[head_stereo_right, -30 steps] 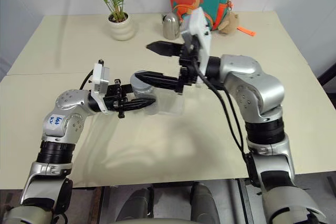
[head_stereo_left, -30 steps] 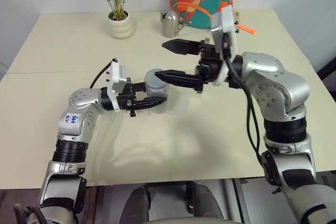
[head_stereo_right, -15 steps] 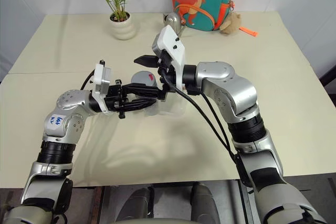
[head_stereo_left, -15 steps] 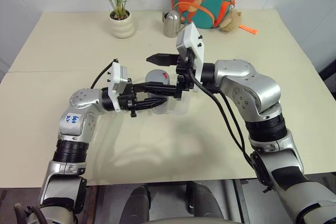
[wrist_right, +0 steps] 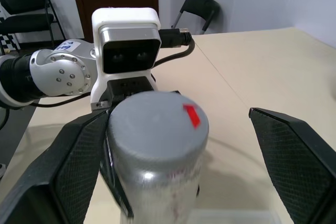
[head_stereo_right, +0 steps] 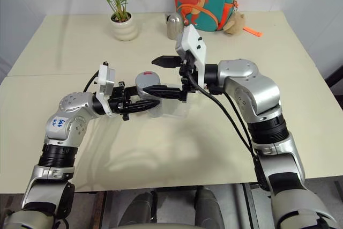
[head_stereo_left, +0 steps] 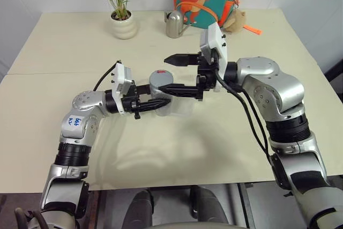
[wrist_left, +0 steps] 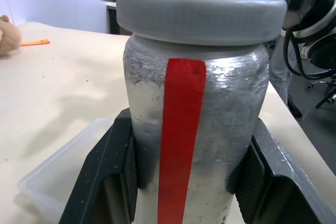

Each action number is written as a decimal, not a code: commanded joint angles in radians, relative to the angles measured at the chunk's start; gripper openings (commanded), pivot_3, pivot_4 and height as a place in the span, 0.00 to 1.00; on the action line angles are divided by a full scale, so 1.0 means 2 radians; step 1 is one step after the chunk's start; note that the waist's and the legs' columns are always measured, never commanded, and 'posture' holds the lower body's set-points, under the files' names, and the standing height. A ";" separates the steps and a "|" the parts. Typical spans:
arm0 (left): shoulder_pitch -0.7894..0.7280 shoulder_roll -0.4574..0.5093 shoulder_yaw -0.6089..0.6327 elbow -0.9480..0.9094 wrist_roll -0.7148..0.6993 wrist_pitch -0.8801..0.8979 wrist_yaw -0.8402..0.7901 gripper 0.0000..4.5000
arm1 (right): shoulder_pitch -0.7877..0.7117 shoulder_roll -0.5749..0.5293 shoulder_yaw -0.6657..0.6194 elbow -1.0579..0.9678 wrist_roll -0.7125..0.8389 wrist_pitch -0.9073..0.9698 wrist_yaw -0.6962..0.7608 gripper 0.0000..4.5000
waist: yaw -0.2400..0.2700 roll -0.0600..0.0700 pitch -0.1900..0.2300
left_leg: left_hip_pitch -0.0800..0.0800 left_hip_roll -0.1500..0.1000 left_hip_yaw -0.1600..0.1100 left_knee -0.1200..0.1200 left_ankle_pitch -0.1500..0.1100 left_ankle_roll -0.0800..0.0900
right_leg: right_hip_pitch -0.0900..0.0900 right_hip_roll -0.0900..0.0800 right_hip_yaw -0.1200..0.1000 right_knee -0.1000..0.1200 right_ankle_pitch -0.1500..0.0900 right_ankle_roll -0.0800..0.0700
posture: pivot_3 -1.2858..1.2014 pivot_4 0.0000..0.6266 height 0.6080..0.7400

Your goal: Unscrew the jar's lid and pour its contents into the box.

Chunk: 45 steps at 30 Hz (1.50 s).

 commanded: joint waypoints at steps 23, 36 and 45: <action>0.009 0.003 0.004 -0.036 -0.012 -0.002 -0.014 0.42 | -0.024 0.024 -0.021 -0.057 0.054 0.077 -0.026 0.99 | 0.009 0.000 0.000 | 0.000 0.000 0.002 0.000 0.000 0.000 | -0.001 0.000 0.002 0.000 0.000 0.001 | 0.52 0.24 1.00; 0.004 0.002 0.000 -0.034 -0.010 0.000 -0.017 0.42 | -0.022 0.051 0.012 -0.058 0.028 0.076 -0.039 0.91 | 0.009 0.000 0.000 | 0.000 0.000 0.002 0.000 0.000 0.000 | -0.002 0.000 0.002 0.000 0.000 0.001 | 0.52 0.24 1.00; 0.006 0.004 0.002 -0.037 -0.010 0.001 -0.015 0.42 | -0.019 0.086 -0.048 -0.064 0.092 0.099 -0.065 0.56 | 0.009 0.000 0.000 | 0.000 0.000 0.002 0.001 0.000 0.000 | -0.002 0.000 0.003 0.001 0.000 0.001 | 0.52 0.24 1.00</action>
